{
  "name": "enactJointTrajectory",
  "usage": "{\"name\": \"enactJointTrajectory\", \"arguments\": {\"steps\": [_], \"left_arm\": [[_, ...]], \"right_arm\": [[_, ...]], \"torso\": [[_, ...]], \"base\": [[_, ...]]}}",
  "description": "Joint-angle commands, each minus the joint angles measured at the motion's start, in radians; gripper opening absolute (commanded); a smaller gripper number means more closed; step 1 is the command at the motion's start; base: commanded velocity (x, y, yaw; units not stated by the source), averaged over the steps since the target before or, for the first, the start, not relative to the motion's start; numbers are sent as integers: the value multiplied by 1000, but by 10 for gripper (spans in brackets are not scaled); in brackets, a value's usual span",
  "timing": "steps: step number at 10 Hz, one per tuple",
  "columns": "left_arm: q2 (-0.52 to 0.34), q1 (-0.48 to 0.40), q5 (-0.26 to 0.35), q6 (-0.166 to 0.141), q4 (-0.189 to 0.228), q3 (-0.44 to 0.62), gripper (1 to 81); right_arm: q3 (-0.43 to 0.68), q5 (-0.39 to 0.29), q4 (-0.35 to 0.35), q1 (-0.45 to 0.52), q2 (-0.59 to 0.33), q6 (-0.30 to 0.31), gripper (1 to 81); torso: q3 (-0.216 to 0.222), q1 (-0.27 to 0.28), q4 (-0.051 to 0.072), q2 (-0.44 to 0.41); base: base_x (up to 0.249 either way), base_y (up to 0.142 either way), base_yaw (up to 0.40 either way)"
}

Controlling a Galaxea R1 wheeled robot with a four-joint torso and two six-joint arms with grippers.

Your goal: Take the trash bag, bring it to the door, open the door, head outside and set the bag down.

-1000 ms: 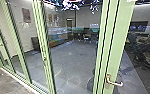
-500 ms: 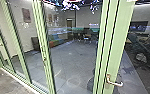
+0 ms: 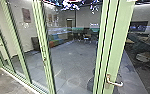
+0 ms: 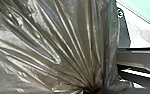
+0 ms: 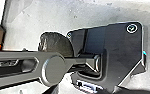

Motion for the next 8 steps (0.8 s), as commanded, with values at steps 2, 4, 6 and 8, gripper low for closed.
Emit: {"name": "enactJointTrajectory", "arguments": {"steps": [2, 4, 6, 8], "left_arm": [[19, -43, 81, 0, -11, -19, 10], [19, -43, 83, 0, -13, -22, 10], [20, -39, 83, 0, -13, -22, 10], [23, -37, 83, 0, -11, -22, 10]], "right_arm": [[267, -33, 70, 169, -262, 11, 811], [333, -43, 111, 241, -345, 13, 811], [385, -82, 151, 341, -426, 14, 811], [425, -185, 214, 495, -479, 16, 811]], "torso": [[0, 0, 0, 0], [0, 0, 0, 0], [0, 0, 0, 0], [0, 0, 0, 0]], "base": [[0, 0, 0], [0, 0, 0], [0, 0, 0], [0, 0, 0]]}}
